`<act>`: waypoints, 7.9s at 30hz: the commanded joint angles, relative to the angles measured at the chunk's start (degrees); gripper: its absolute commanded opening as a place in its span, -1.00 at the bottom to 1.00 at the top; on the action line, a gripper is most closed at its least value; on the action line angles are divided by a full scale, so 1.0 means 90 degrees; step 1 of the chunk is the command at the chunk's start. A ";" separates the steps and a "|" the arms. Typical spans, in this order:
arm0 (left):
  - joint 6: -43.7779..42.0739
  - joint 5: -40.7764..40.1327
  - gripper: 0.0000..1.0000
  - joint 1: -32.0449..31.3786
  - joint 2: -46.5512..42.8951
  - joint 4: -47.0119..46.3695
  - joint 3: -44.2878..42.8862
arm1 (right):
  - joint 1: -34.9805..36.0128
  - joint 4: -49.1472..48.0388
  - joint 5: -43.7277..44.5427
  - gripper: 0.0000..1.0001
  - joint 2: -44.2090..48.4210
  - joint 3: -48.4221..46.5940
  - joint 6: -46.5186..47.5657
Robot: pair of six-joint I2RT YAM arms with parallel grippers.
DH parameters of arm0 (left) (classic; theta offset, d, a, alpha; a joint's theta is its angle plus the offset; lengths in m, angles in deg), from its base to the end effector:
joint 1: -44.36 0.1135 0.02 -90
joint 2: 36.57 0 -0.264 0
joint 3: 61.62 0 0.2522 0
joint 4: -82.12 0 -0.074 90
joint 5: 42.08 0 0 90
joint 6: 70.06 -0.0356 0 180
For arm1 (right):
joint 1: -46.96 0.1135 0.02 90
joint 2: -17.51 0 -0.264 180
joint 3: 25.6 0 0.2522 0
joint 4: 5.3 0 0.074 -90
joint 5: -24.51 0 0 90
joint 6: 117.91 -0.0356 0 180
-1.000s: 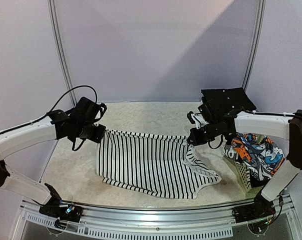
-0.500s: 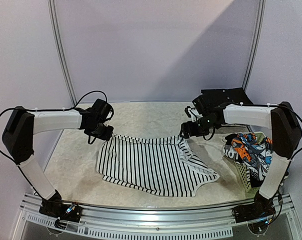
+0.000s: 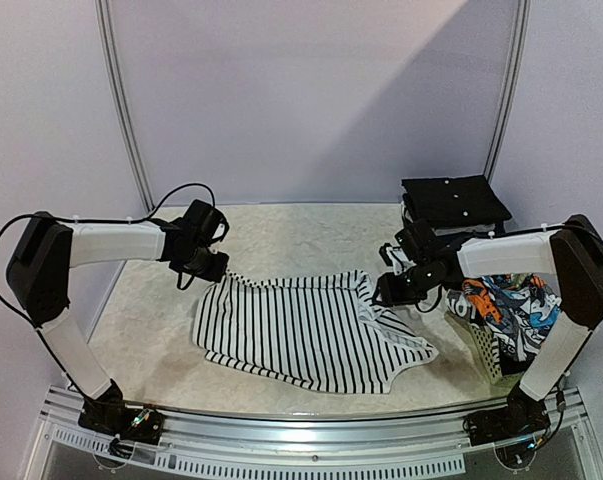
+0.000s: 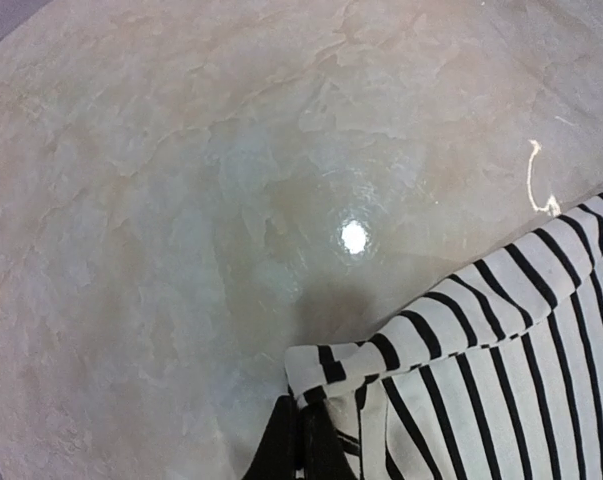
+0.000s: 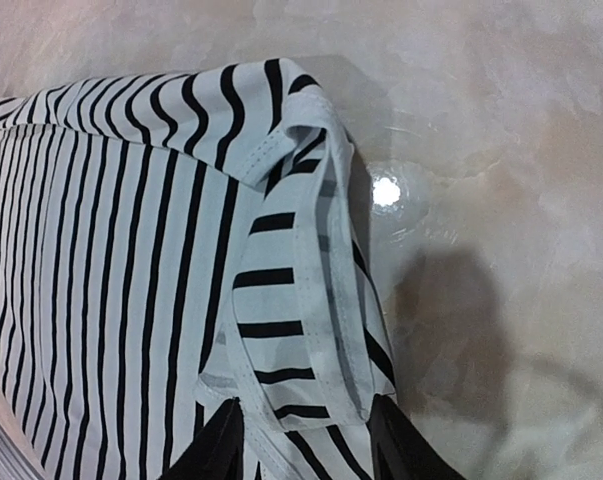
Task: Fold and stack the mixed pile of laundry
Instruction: Pick up the crumpled tank top from the center of the board, then flatten out the crumpled tank top at the center of the board, then adjust the flattened tank top at the center of the board, then pick up the flattened tank top from the center of the board.
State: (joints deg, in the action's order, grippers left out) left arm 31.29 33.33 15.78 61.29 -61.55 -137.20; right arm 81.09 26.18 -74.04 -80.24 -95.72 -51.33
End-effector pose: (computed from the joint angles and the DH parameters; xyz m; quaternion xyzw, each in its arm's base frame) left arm 0.3081 -0.1576 0.1868 0.1091 0.9493 0.0233 0.2939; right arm 0.2744 0.1924 0.1644 -0.1095 0.9552 0.1908 0.1982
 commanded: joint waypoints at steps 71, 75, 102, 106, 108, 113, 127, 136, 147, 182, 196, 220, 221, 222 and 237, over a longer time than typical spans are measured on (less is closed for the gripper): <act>0.0039 -0.0373 -1.00 0.0058 -0.1548 0.0083 0.0659 | 0.0119 0.1020 0.0757 -1.00 0.0765 -0.0935 0.0480; 0.0030 -0.0440 -1.00 0.0058 -0.1854 0.0176 0.0550 | 0.0115 0.1501 0.1386 -1.00 0.0800 -0.1404 0.0663; -0.0187 0.0539 -1.00 0.0031 -0.7311 -0.0018 0.0074 | 0.0116 0.1853 -0.1017 -1.00 0.5328 -0.2169 0.3263; -0.0264 0.0500 -1.00 0.0031 -0.6761 0.0241 -0.0729 | 0.0122 0.1996 -0.0403 -1.00 0.5089 -0.2806 0.3051; -0.0300 0.0214 -1.00 0.0030 -0.6208 0.0665 -0.1289 | 0.0120 0.2140 0.0251 -1.00 0.4668 -0.3176 0.2790; -0.0254 -0.1027 -1.00 0.0087 -0.4368 0.1969 -0.2545 | 0.0095 0.2675 0.2108 -1.00 0.3017 -0.4275 0.2183; -0.0033 0.0442 0.52 0.1713 0.0837 0.1165 -0.2330 | -0.0745 0.3030 0.1704 0.55 -0.2604 -0.5792 0.1060; 0.0038 0.0042 0.99 0.1369 0.0113 0.0659 -0.1502 | -0.0622 0.2468 0.1673 0.88 -0.1824 -0.4808 0.1210; 0.0814 -0.0040 0.63 0.0744 -0.1250 -0.0199 0.0688 | 0.0729 0.0809 0.0453 0.63 -0.1433 -0.3545 0.1456; 0.1894 0.1525 0.16 -0.0067 0.0498 -0.2159 0.1503 | -0.0126 0.0365 -0.1212 -0.06 -0.3994 -0.3813 0.0281; 0.1969 0.0274 0.21 -0.0281 -0.0448 -0.1183 0.1298 | -0.0418 0.0791 -0.1805 0.10 -0.3636 -0.4447 0.0804; 0.3643 -0.0846 -0.08 -0.2020 -0.4544 0.1484 0.3835 | 0.1501 0.0097 0.0329 0.29 0.0192 -0.0610 0.0948; 0.3681 -0.0880 -0.11 -0.2020 -0.4608 0.1397 0.3945 | 0.1553 0.0076 0.0398 0.28 0.0299 -0.0458 0.0890; 0.3696 -0.0889 -0.14 -0.2021 -0.4651 0.1257 0.4056 | 0.1609 0.0049 0.0461 0.29 0.0451 -0.0303 0.0815; 0.3606 -0.0957 -0.45 -0.1982 -0.3208 0.0070 0.4000 | 0.1803 -0.0289 0.0628 0.29 0.1176 0.0823 0.0355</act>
State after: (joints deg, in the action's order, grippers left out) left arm 64.23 25.86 -1.55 27.72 -57.94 -99.68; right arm 96.96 25.48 -69.19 -71.30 -88.93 -47.01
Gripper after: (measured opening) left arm 0.289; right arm 0.644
